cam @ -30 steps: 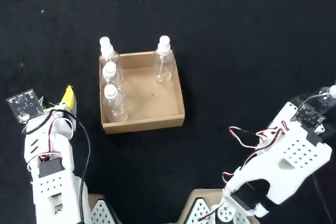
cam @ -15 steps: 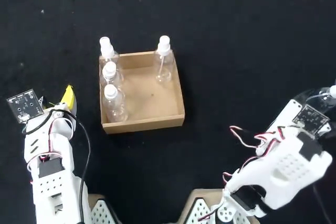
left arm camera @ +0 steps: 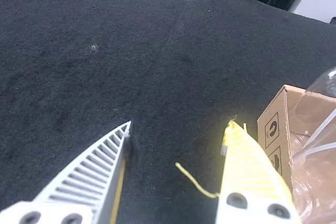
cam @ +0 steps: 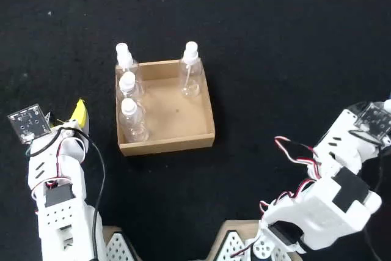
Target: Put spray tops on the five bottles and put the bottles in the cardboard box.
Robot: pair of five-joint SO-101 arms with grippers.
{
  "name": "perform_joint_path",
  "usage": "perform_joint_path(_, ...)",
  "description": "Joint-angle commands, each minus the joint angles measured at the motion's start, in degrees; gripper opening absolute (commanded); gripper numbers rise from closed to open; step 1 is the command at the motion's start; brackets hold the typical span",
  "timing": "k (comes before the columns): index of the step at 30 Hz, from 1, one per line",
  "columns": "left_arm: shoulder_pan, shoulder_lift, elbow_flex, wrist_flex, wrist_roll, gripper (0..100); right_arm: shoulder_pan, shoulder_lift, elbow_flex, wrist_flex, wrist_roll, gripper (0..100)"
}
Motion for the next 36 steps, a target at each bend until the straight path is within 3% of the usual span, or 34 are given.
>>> perform_joint_path(1,0.4,-1.0,0.0,-1.2,0.0,26,-2.0,-3.8,-4.7,2.0,-0.4,41.6)
perform_joint_path(9,0.4,-1.0,0.0,-1.2,0.0,26,-3.6,-3.8,-4.6,2.1,0.1,41.4)
perform_joint_path(18,0.4,-1.0,0.0,-1.2,0.0,26,-3.3,-3.7,-4.7,1.9,0.1,29.6)
perform_joint_path(36,0.4,-1.0,0.0,-1.1,-0.1,26,-0.8,-3.7,-4.8,1.8,0.1,29.5)
